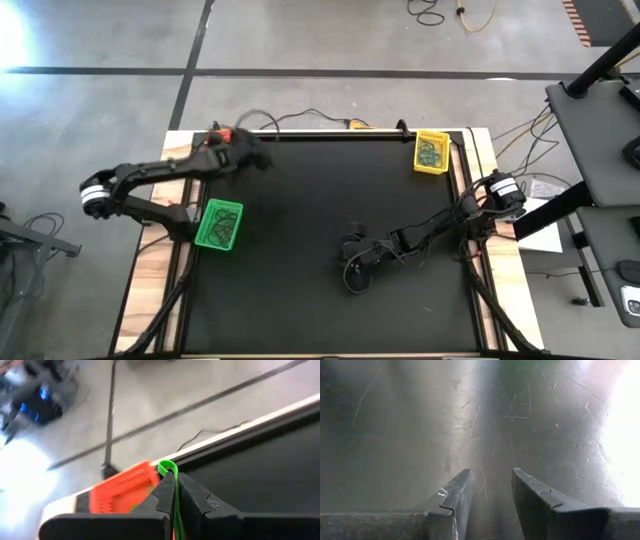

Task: Sort rubber bands into baskets
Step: Put the green rubber band into the orange bin, then return to Home Position

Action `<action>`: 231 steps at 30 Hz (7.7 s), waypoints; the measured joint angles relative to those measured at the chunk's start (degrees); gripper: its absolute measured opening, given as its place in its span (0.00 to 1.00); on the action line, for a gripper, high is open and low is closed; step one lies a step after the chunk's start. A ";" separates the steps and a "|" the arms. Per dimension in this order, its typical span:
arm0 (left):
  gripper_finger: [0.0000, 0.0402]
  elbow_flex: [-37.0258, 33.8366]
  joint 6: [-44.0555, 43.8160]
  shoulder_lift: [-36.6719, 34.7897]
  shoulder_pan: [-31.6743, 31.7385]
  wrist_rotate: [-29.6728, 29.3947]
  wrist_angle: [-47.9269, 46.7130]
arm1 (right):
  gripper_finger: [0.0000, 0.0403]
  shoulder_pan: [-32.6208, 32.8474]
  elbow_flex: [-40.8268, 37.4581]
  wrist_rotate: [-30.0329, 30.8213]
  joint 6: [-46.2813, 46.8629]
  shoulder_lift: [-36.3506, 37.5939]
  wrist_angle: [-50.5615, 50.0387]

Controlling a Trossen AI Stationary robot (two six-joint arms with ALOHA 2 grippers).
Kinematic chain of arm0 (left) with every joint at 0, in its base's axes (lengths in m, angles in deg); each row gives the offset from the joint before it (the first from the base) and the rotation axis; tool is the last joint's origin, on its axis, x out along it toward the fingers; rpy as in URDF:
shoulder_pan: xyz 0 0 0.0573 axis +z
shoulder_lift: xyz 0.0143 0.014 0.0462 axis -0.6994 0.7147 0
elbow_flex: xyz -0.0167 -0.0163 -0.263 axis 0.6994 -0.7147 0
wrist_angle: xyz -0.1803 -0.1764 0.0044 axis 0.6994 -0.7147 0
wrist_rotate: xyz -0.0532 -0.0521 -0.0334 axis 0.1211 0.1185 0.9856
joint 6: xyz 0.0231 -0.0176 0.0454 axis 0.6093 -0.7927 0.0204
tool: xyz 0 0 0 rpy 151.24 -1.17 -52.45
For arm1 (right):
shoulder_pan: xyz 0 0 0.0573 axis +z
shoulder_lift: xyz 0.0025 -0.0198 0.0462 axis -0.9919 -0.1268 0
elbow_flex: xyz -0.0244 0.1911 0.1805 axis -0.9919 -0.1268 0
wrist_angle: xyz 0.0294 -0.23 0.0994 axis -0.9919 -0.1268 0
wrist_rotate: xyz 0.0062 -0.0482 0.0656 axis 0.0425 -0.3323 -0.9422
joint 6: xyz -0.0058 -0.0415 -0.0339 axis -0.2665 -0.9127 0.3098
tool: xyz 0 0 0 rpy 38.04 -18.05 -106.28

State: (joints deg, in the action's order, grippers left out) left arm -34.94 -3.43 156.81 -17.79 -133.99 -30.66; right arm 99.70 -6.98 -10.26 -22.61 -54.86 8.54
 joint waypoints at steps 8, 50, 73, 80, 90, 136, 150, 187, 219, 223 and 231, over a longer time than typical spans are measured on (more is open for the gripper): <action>0.00 5.38 5.57 5.56 21.10 10.86 -4.40 | 0.32 0.01 0.00 0.00 1.39 0.00 0.08; 0.00 19.86 6.98 32.84 32.92 29.72 -17.56 | 0.32 0.01 0.00 0.02 4.75 -0.04 -1.61; 0.38 20.19 11.78 31.55 31.31 24.32 -20.72 | 0.32 0.01 -0.09 0.07 5.15 -0.04 -2.09; 0.49 22.48 12.49 21.09 26.12 25.61 -30.33 | 0.32 0.01 -0.07 4.60 3.20 -0.04 0.51; 0.50 11.59 7.82 -4.53 1.25 35.09 -28.28 | 0.32 0.17 0.00 4.50 1.67 -0.04 4.86; 0.42 -25.08 15.93 -39.54 -46.43 41.73 38.44 | 0.32 1.00 -16.66 2.64 -10.93 59.44 -19.63; 0.43 -34.99 19.96 -50.75 -37.88 44.43 41.08 | 0.32 1.02 -34.15 -4.55 -12.08 91.12 -20.99; 0.43 -44.81 23.52 -70.70 -37.72 47.13 34.60 | 0.32 -24.30 -40.54 -18.48 0.12 97.91 -23.05; 0.43 -44.86 21.86 -69.99 -33.17 47.39 27.85 | 0.32 -18.50 -44.96 -15.05 -12.76 96.21 -15.49; 0.43 -44.86 24.48 -69.96 -33.07 47.29 27.52 | 0.32 -18.50 -44.96 -15.04 -11.73 96.06 -15.41; 0.43 -44.86 23.22 -68.29 -33.07 40.09 28.50 | 0.32 -18.49 -44.98 -15.04 -9.21 96.04 -15.40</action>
State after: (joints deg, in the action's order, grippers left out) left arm -79.80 19.79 88.52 -50.86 -93.90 -2.15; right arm 81.20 -51.97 -25.30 -31.82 41.18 -6.85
